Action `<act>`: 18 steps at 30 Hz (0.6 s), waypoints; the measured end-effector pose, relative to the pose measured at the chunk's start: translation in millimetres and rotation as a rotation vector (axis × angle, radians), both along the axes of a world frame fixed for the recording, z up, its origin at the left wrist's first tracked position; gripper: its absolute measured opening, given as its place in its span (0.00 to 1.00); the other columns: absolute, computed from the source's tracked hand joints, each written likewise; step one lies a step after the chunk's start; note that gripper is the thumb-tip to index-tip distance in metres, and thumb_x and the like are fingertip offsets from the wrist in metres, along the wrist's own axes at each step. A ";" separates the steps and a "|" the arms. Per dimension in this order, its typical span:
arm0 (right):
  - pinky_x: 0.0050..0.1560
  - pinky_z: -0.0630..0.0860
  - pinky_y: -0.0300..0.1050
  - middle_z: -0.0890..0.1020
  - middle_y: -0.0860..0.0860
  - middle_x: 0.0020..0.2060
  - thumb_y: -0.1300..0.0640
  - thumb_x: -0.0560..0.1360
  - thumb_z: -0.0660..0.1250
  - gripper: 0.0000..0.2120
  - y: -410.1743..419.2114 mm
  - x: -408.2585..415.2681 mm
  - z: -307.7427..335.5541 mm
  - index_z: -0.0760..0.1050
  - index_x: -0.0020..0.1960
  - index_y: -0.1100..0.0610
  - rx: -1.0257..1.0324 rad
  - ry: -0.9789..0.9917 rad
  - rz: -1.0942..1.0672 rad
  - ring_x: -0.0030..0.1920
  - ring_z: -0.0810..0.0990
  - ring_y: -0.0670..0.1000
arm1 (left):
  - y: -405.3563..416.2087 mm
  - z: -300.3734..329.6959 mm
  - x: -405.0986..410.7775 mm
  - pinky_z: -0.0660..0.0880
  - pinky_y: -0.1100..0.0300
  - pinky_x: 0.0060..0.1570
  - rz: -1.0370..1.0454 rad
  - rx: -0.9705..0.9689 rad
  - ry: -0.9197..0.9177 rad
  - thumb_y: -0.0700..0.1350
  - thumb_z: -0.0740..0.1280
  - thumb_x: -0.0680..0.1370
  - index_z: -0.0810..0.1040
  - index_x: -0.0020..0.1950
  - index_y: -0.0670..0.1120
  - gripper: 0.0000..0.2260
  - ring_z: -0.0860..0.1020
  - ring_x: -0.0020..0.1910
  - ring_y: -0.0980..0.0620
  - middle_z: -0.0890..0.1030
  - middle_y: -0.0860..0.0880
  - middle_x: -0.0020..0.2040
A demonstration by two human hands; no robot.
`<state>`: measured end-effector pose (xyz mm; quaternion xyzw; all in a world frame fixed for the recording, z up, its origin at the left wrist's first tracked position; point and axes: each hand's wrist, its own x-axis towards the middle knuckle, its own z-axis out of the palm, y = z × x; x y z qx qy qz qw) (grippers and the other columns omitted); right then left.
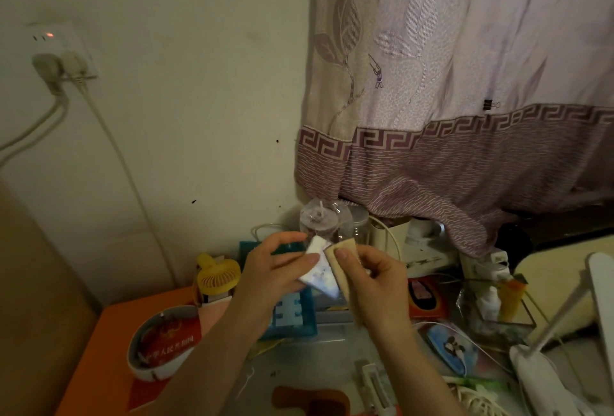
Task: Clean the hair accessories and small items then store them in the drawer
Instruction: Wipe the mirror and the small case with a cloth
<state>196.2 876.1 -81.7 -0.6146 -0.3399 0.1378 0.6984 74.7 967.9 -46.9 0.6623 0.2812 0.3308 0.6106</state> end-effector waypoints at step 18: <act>0.40 0.80 0.43 0.86 0.55 0.40 0.60 0.75 0.67 0.06 -12.6 14.7 30.2 0.82 0.45 0.58 -0.114 0.111 0.330 0.40 0.84 0.53 | 9.1 32.2 -8.3 0.77 0.68 0.35 -0.289 0.100 0.179 0.31 0.66 0.75 0.79 0.55 0.42 0.12 0.83 0.38 0.59 0.83 0.51 0.42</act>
